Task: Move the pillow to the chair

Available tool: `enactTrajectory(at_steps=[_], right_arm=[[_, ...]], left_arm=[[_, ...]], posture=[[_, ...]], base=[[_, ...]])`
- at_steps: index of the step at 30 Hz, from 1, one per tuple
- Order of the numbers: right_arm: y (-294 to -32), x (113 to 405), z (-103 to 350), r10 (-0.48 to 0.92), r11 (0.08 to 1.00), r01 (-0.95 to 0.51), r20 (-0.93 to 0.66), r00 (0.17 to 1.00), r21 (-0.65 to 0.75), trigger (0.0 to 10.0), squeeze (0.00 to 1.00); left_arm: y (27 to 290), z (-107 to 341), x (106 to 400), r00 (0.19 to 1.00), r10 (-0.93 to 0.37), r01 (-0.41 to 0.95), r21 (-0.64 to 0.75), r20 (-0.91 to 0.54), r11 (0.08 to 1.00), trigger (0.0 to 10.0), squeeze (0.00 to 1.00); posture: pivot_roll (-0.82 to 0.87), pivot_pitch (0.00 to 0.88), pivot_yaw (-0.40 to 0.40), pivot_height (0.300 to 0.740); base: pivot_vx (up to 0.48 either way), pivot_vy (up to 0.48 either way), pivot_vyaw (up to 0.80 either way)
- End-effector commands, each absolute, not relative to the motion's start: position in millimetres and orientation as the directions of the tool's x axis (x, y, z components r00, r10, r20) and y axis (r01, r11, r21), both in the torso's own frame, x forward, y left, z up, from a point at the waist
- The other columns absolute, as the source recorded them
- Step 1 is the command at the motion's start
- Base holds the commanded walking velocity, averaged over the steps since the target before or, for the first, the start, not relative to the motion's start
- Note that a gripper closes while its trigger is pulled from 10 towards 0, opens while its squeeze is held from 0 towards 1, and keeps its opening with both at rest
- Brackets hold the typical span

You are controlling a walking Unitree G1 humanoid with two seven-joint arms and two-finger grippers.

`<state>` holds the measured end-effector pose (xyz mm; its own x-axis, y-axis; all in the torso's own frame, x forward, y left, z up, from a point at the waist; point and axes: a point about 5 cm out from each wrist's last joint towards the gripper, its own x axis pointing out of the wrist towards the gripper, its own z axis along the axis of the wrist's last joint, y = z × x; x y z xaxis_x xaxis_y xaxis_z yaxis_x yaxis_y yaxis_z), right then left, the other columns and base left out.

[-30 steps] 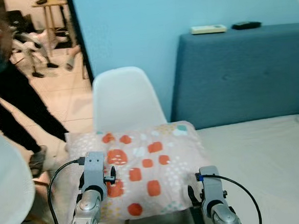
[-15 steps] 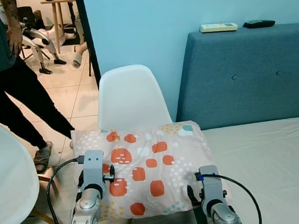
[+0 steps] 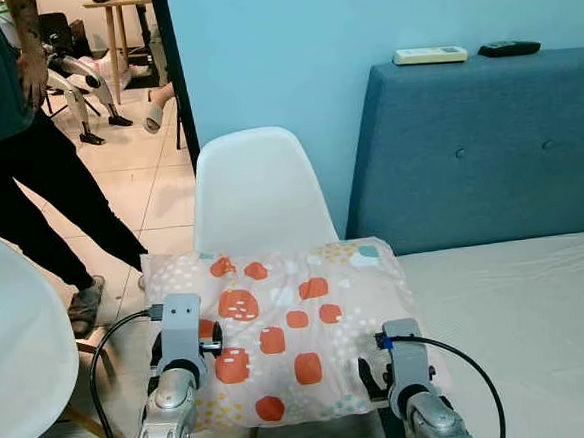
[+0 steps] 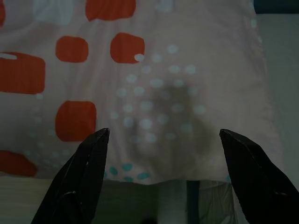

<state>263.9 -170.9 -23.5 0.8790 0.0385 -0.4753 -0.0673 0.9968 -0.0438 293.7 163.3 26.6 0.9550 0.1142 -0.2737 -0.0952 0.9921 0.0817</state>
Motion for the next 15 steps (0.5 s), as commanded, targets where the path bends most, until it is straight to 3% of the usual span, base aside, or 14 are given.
enactTrajectory(at_steps=[1, 15], right_arm=[[-166.4, 270.6, -17.0, 0.05, 0.997, -0.069, -0.44, 0.897, -0.027, 10.0, 0.0], [-166.0, 280.7, -6.4, 0.055, 0.998, -0.063, -0.389, 0.92, -0.007, 10.0, 0.0]], left_arm=[[164.0, 26.4, 292.9, 0.956, 0.125, -0.107, 0.081, -0.266, 0.991, 10.0, 0.0], [164.0, 31.6, 297.6, 0.96, 0.136, -0.12, 0.08, -0.245, 0.99, 10.0, 0.0]], posture=[[0.05, 0.023, -0.016, 0.74], [0.05, 0.02, -0.019, 0.681]], base=[[0.0, 0.0, 0.0], [0.0, 0.0, 0.0]])
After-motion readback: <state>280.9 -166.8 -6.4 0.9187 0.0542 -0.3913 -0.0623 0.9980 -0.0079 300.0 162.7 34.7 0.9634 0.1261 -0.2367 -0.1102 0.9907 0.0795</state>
